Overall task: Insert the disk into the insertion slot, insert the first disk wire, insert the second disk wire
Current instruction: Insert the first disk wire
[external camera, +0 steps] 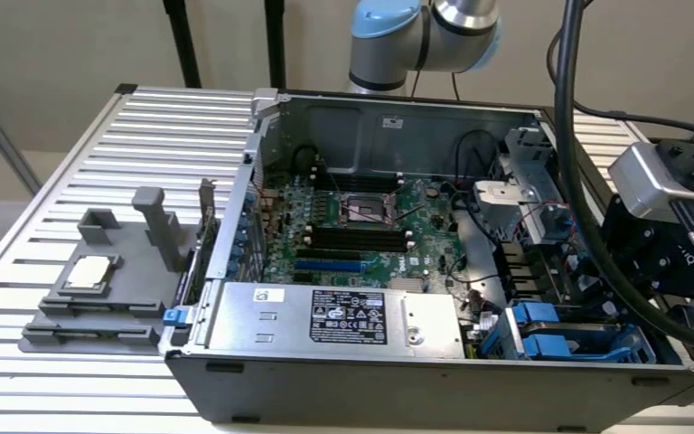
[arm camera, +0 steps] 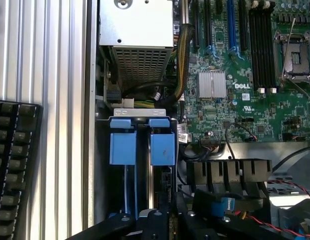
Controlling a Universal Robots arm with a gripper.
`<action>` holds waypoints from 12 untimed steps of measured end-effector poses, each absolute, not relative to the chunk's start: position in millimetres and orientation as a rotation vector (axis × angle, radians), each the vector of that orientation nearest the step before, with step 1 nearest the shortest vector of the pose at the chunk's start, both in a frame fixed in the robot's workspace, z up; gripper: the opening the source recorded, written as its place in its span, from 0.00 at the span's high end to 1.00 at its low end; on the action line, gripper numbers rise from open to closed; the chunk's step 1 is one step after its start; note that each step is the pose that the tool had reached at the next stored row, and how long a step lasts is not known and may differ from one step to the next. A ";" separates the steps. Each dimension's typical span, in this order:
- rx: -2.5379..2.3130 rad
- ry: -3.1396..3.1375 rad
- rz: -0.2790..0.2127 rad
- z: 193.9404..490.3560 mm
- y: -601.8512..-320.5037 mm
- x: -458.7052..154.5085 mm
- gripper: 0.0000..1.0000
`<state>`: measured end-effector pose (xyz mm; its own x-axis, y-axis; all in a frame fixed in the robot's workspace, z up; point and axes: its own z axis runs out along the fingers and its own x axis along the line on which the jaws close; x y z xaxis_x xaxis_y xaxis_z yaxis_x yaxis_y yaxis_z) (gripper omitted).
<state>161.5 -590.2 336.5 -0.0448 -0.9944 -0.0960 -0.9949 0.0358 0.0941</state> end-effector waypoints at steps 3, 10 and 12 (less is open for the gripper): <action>-2.168 2.258 0.211 336.4 -590.2 161.5 0.84; -2.170 2.259 0.208 350.1 -590.2 160.5 0.75; -2.170 2.259 0.208 354.3 -590.2 160.1 0.75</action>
